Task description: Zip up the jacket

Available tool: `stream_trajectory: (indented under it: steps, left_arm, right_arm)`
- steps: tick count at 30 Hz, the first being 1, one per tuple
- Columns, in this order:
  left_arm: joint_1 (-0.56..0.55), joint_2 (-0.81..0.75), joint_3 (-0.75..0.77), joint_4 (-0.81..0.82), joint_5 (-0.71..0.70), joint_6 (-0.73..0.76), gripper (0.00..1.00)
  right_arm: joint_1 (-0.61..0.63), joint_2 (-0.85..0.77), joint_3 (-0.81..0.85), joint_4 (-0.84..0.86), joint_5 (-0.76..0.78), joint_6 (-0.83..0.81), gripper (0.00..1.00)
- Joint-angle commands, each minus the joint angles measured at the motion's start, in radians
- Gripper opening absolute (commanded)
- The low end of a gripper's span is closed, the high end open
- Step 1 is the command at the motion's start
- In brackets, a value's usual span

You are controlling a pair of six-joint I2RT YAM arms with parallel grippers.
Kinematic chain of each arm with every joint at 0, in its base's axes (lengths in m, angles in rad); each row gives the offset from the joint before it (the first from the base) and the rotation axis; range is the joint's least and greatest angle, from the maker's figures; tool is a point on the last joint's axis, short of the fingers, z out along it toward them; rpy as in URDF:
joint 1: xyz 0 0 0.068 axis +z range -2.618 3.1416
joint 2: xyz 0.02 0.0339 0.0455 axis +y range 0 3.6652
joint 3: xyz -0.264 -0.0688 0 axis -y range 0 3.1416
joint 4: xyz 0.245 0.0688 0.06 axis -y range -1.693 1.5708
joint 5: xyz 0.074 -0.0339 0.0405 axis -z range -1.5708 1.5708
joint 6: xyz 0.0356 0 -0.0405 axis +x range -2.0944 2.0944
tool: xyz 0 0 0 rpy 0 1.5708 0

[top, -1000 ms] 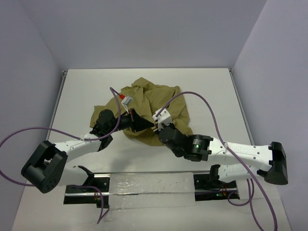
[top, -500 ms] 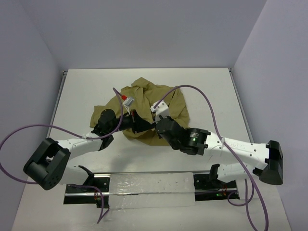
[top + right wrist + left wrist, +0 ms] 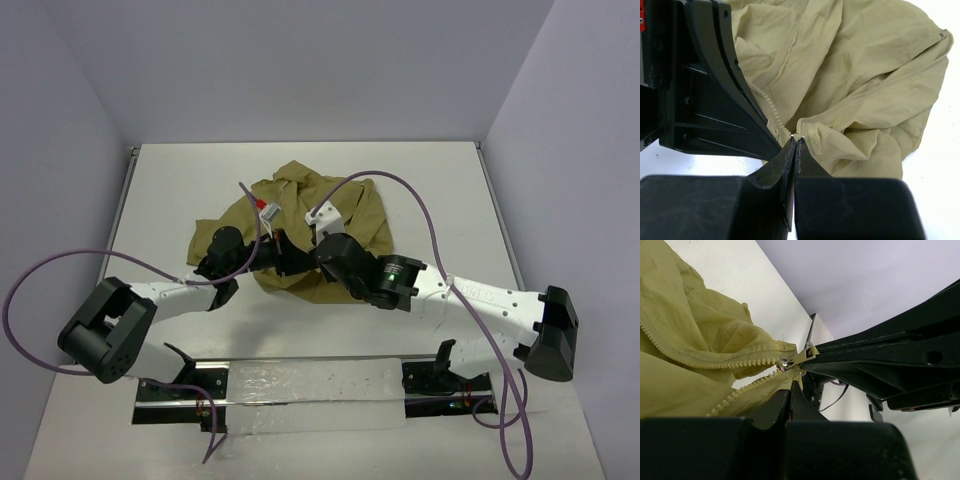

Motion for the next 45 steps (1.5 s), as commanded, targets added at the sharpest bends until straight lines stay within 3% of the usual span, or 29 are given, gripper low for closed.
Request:
stream_trajectory:
  steps: [1, 10, 21, 32, 33, 36, 40, 42, 45]
  left_arm:
    - [-0.012, 0.023, 0.037, 0.076, 0.101, -0.019, 0.0]
    - [-0.023, 0.041, 0.054, 0.067, 0.123, -0.009, 0.0]
    - [-0.026, 0.006, 0.045, 0.017, 0.14, 0.023, 0.0]
    - [-0.025, -0.03, 0.019, -0.052, 0.115, 0.078, 0.0]
    - [-0.022, -0.045, 0.011, -0.055, 0.11, 0.084, 0.02]
    - [-0.015, -0.104, -0.003, -0.14, 0.075, 0.114, 0.41]
    - [-0.015, -0.187, -0.019, -0.208, -0.007, 0.113, 0.71]
    - [-0.015, -0.233, -0.036, -0.203, -0.064, 0.083, 0.75]
    - [-0.014, -0.296, -0.079, -0.179, -0.186, 0.037, 0.72]
  right_arm:
    - [-0.018, 0.031, 0.083, 0.036, -0.047, -0.008, 0.0]
    - [-0.083, 0.101, 0.123, 0.024, -0.143, -0.002, 0.0]
    - [-0.262, 0.165, 0.145, 0.032, -0.273, 0.056, 0.0]
    - [-0.274, 0.185, 0.089, 0.065, -0.401, 0.081, 0.0]
    - [-0.275, 0.18, 0.083, 0.065, -0.406, 0.083, 0.0]
    - [-0.275, 0.163, 0.063, 0.064, -0.433, 0.097, 0.0]
    - [-0.274, 0.137, 0.036, 0.067, -0.468, 0.135, 0.0]
    - [-0.276, 0.126, 0.021, 0.073, -0.476, 0.167, 0.0]
    - [-0.274, 0.1, -0.002, 0.093, -0.482, 0.223, 0.0]
